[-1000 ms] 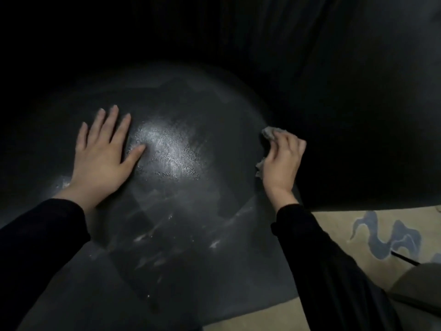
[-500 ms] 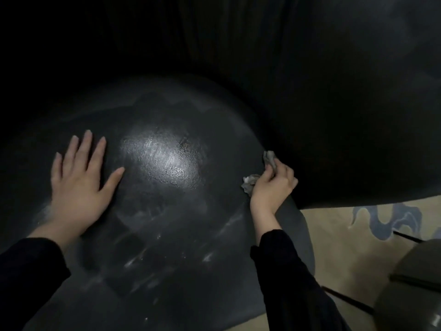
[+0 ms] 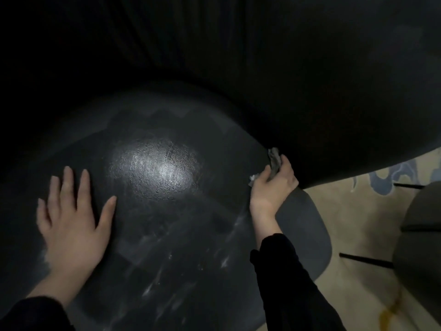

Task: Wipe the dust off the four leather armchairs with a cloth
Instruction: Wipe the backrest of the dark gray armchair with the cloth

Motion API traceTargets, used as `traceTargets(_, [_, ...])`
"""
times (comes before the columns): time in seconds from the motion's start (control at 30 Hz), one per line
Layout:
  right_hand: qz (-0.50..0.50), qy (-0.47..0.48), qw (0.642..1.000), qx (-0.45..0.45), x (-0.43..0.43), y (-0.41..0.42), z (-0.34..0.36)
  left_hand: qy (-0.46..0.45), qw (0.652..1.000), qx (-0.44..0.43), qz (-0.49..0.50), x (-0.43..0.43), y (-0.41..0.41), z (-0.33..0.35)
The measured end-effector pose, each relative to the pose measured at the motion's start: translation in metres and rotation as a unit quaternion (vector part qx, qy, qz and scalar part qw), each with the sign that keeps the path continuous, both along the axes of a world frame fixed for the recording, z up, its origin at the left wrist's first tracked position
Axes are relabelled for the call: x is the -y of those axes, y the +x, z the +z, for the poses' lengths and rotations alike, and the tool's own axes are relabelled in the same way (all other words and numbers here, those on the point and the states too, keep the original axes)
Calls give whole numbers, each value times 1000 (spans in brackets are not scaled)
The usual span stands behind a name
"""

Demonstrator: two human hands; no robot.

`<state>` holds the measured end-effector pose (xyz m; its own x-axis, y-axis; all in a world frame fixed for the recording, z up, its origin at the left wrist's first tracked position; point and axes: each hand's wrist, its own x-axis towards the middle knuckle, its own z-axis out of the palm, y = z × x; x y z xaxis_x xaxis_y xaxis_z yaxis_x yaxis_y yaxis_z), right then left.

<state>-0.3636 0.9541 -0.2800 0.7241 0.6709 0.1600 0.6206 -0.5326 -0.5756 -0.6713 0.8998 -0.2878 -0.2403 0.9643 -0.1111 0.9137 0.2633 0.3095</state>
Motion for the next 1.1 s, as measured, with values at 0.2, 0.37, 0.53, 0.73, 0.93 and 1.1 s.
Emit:
traceTargets(0.2, [154,-5,986,-58,-1,-2,6,8,1000,5,2,1,1,-4])
traceTargets(0.37, [283,-6,955,-93,27,-12,20,14,1000,4,6,1,2,-4])
traceTargets(0.53, [261,4,962,-84,38,10,34,10,1000,11,1,1,1,-3])
traceTargets(0.73, [168,-28,985,-38,60,27,17,-3,1000,8,-12,0,-3,-1])
traceTargets(0.93, [268,23,963,-22,108,-37,17,-8,999,20,-29,-1,-6,7])
traceTargets(1.1, [297,35,953,-56,115,-41,30,-9,999,20,-40,1,-8,9])
